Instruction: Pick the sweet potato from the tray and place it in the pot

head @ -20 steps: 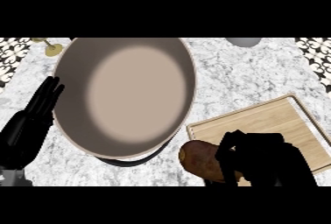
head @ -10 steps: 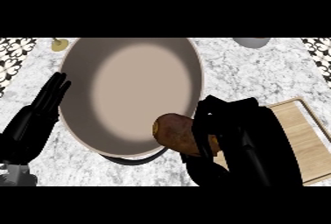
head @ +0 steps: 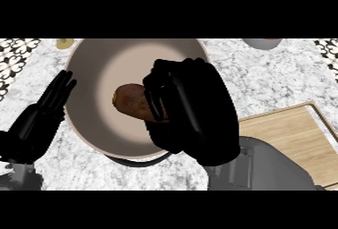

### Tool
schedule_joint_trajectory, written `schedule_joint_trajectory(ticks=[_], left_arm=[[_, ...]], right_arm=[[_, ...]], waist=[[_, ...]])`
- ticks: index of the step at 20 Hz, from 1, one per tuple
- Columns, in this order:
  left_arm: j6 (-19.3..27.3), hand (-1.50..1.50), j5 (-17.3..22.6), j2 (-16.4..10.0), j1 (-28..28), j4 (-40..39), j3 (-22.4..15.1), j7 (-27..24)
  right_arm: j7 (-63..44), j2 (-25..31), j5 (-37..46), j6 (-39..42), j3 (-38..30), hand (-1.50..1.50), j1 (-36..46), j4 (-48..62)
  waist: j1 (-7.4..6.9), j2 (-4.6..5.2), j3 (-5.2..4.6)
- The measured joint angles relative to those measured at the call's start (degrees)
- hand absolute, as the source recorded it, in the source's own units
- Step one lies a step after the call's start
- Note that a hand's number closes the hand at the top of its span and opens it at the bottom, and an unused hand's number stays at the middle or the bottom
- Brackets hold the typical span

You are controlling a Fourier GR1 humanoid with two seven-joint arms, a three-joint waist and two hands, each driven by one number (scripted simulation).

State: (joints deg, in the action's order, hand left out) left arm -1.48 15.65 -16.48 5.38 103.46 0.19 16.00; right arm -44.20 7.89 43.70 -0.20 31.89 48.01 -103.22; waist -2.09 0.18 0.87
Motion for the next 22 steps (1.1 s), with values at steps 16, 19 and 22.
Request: schedule_joint_trajectory(ticks=[16,19,22], left_arm=[[-2.3,0.0,-0.4,1.4,1.4,0.0,-0.5,-0.3],[-2.7,0.0,-0.4,1.6,1.7,0.3,-0.8,-0.2],[-3.1,0.0,-0.5,1.9,2.7,-0.1,-1.0,-0.1]], right_arm=[[8.5,-7.7,-6.4,-15.1,0.1,-1.5,11.0,30.6],[10.1,-7.8,-11.8,-19.0,-0.8,-1.5,11.2,33.6],[12.8,-7.8,-18.2,-22.8,-1.6,-1.5,11.5,34.9]], waist=[[-3.02,1.21,-0.11],[-3.88,1.59,-0.07],[-4.4,1.94,-0.06]])
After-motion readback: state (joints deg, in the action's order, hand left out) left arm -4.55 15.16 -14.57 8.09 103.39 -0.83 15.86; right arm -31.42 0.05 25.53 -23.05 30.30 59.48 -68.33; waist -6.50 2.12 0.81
